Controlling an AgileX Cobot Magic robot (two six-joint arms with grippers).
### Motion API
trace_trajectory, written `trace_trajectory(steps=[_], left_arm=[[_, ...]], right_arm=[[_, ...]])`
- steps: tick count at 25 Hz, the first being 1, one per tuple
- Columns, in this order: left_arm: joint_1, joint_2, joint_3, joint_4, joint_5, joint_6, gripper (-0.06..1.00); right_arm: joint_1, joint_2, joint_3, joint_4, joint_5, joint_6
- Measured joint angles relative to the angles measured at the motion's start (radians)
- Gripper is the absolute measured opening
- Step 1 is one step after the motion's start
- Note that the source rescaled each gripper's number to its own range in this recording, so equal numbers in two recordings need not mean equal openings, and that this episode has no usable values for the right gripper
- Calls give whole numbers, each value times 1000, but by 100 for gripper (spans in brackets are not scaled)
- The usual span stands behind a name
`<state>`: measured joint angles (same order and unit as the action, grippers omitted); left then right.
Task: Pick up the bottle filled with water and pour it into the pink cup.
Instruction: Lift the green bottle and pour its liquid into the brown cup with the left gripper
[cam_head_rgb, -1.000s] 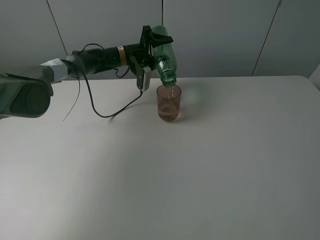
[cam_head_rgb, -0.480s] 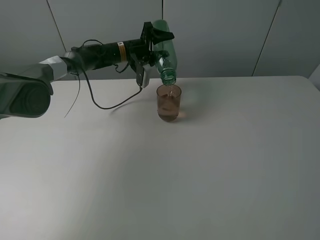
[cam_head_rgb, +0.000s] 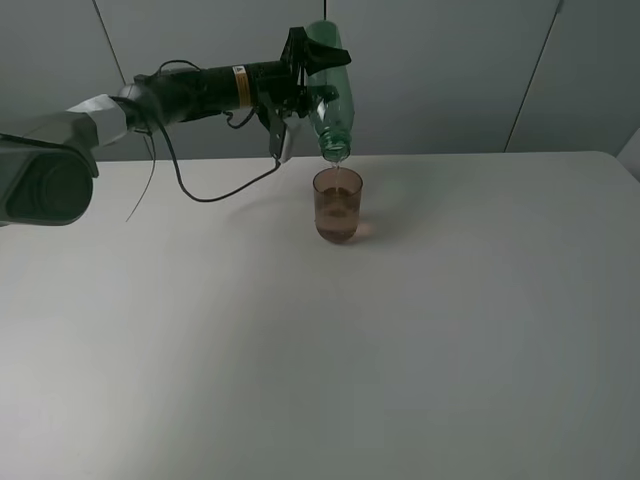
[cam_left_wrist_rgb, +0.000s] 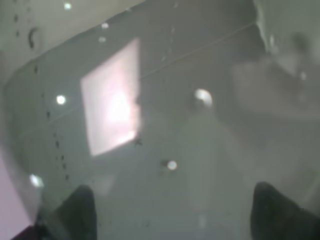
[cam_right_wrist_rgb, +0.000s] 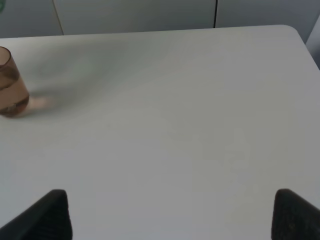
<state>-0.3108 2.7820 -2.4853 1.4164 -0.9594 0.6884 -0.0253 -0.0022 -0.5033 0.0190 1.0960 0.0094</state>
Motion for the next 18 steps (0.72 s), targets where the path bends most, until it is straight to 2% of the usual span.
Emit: trace_trajectory(steps=[4, 14, 18], left_arm=[[0, -6, 0, 31, 0, 0, 0], [-7, -27, 0, 45, 2, 2, 0], [-14, -28, 0, 52, 2, 37, 0]], right_arm=[[0, 0, 0, 0, 0, 0], [0, 0, 0, 0, 0, 0], [0, 0, 0, 0, 0, 0]])
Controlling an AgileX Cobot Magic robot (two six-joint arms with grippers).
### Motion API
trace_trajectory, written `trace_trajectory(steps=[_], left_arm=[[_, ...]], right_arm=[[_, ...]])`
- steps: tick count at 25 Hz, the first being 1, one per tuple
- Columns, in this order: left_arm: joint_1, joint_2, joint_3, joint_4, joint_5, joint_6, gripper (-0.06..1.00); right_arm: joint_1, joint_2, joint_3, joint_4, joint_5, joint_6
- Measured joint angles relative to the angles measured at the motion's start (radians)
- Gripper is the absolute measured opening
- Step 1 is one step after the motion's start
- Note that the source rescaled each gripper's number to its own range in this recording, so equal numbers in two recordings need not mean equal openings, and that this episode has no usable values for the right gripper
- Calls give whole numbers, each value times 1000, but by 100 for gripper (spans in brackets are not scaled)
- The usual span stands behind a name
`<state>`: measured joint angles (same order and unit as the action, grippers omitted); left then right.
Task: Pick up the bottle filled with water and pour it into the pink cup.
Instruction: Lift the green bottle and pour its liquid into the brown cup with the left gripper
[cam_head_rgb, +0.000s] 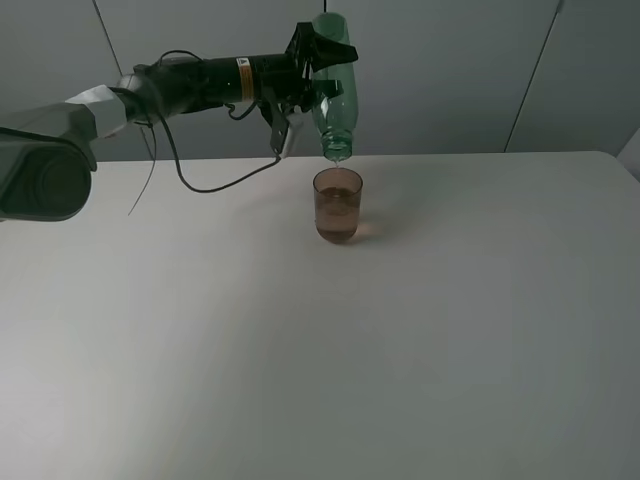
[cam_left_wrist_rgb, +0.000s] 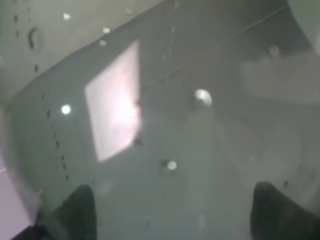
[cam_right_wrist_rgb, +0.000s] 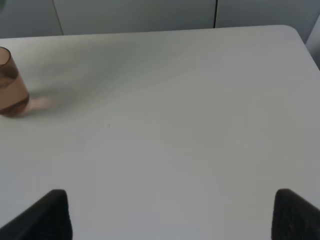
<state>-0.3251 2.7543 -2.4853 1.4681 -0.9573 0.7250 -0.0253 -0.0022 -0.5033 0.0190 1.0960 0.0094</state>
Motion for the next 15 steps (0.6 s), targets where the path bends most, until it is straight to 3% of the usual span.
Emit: trace_trajectory(steps=[8, 15], left_arm=[[-8, 0, 0, 0, 8, 58, 0], [-8, 0, 0, -20, 3, 38, 0]], right_arm=[[0, 0, 0, 0, 0, 0], [0, 0, 0, 0, 0, 0]])
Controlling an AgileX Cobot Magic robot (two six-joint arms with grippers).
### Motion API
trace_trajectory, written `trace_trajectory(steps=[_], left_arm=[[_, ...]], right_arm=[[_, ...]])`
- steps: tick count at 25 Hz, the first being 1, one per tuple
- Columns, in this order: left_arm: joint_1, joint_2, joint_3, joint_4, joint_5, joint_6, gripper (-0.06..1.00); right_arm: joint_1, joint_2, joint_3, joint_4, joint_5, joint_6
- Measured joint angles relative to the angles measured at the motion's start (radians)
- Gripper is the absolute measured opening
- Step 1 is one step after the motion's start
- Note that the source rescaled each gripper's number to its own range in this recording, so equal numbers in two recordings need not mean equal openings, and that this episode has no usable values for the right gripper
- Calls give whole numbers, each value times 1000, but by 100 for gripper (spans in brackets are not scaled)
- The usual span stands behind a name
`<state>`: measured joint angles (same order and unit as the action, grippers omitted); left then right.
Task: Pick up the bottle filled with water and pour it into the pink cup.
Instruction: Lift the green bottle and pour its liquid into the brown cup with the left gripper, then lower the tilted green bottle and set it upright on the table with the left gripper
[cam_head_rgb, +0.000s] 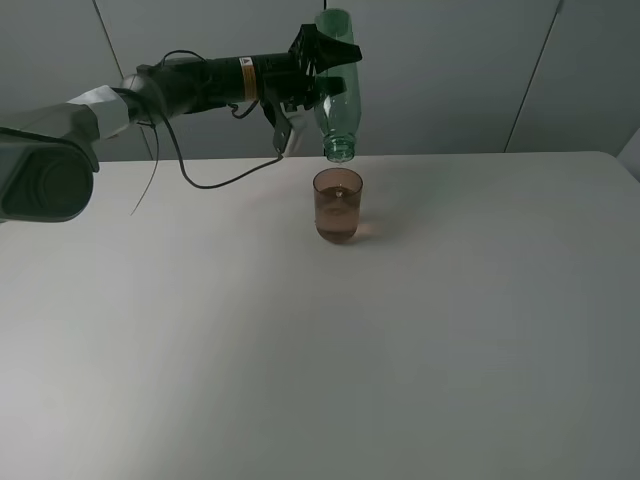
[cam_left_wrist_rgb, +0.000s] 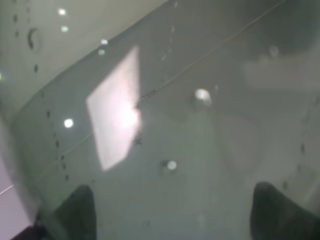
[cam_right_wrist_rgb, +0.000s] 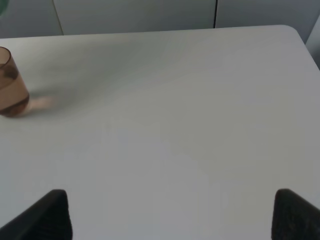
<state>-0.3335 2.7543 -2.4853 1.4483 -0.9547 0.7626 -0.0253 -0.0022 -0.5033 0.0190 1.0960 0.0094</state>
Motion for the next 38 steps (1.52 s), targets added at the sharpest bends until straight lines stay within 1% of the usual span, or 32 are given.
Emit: trace_trajectory(steps=[1, 4, 7, 11, 14, 16, 17, 20, 24, 26, 27, 29, 31, 33, 34, 36, 38], left_arm=[[0, 0, 0, 0, -2, -31, 0], [0, 0, 0, 0, 10, -168, 0], [4, 0, 0, 0, 22, -355, 0], [21, -4, 37, 0, 24, -681, 0], [36, -5, 98, 0, 31, -1001, 0], [46, -9, 141, 4, 60, -1225, 0], [49, -14, 166, 10, 77, -1318, 0], [54, -52, 224, 28, 106, -1544, 0], [60, -145, 307, 30, 129, -1754, 0], [72, -202, 373, 7, 154, -1797, 0], [81, -235, 423, -17, 165, -1809, 0], [106, -302, 537, -84, 208, -1797, 0], [127, -383, 689, -164, 249, -1719, 0], [144, -471, 842, -270, 281, -1618, 0], [146, -520, 925, -340, 287, -1557, 0], [148, -606, 1073, -512, 278, -1445, 0], [155, -674, 1221, -655, 230, -1319, 0]], right_arm=[[0, 0, 0, 0, 0, 0], [0, 0, 0, 0, 0, 0], [0, 0, 0, 0, 0, 0], [0, 0, 0, 0, 0, 0], [0, 0, 0, 0, 0, 0], [0, 0, 0, 0, 0, 0], [0, 0, 0, 0, 0, 0], [0, 0, 0, 0, 0, 0], [0, 0, 0, 0, 0, 0], [0, 0, 0, 0, 0, 0], [0, 0, 0, 0, 0, 0], [0, 0, 0, 0, 0, 0], [0, 0, 0, 0, 0, 0], [0, 0, 0, 0, 0, 0], [0, 0, 0, 0, 0, 0], [0, 0, 0, 0, 0, 0], [0, 0, 0, 0, 0, 0]])
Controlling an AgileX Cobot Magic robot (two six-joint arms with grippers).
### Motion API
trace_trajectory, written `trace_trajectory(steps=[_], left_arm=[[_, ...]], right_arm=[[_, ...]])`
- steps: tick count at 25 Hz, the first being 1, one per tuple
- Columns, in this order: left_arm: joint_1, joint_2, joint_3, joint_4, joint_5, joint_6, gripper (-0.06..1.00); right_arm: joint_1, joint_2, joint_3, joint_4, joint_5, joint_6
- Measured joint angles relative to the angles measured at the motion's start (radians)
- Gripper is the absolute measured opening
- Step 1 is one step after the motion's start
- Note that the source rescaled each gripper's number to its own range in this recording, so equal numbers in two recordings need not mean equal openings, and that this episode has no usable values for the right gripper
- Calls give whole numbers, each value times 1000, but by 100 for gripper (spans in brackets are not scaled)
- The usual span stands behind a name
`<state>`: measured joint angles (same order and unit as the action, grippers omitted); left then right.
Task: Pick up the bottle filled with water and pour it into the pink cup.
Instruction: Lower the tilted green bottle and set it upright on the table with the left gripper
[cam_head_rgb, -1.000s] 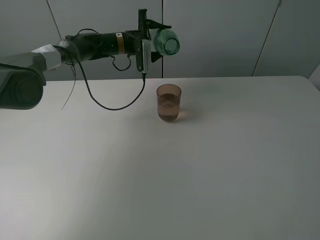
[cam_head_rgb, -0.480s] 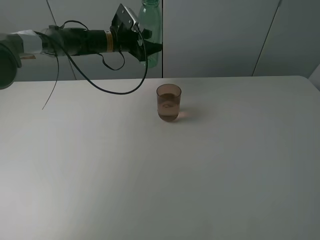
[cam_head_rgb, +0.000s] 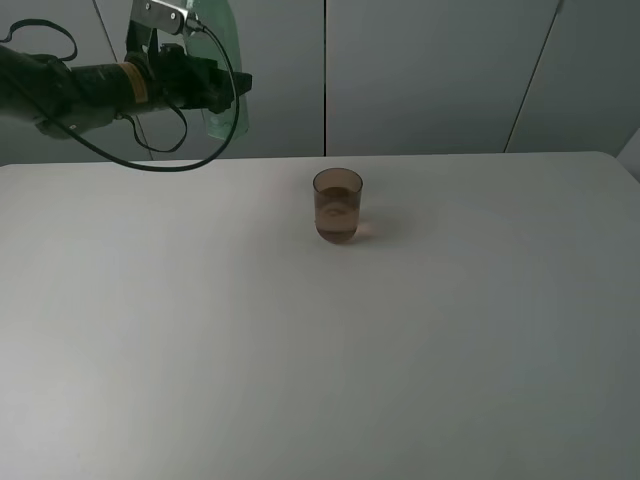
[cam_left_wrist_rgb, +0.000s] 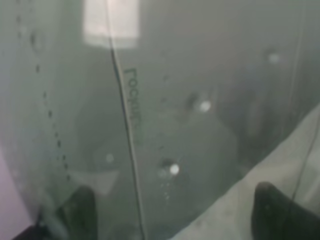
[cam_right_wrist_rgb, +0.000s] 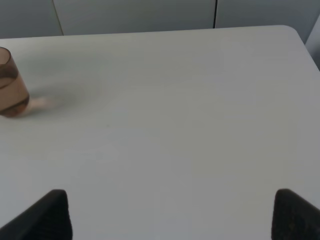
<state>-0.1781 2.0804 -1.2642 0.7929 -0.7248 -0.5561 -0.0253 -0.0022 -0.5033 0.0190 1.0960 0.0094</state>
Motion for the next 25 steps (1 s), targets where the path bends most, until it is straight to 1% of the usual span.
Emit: trace_trajectory(steps=[3, 5, 8, 9, 11, 15, 20, 25], left_arm=[[23, -31, 185, -197, -91, 145, 0], [36, -33, 285, -308, -131, 218, 0], [46, -33, 387, -417, -173, 347, 0], [49, -33, 403, -436, -188, 367, 0], [59, -23, 411, -453, -215, 388, 0], [82, 21, 412, -469, -248, 397, 0], [101, 84, 411, -475, -273, 402, 0], [106, 140, 388, -475, -297, 430, 0]], right_arm=[[0, 0, 0, 0, 0, 0], [0, 0, 0, 0, 0, 0], [0, 0, 0, 0, 0, 0], [0, 0, 0, 0, 0, 0], [0, 0, 0, 0, 0, 0], [0, 0, 0, 0, 0, 0], [0, 0, 0, 0, 0, 0], [0, 0, 0, 0, 0, 0]])
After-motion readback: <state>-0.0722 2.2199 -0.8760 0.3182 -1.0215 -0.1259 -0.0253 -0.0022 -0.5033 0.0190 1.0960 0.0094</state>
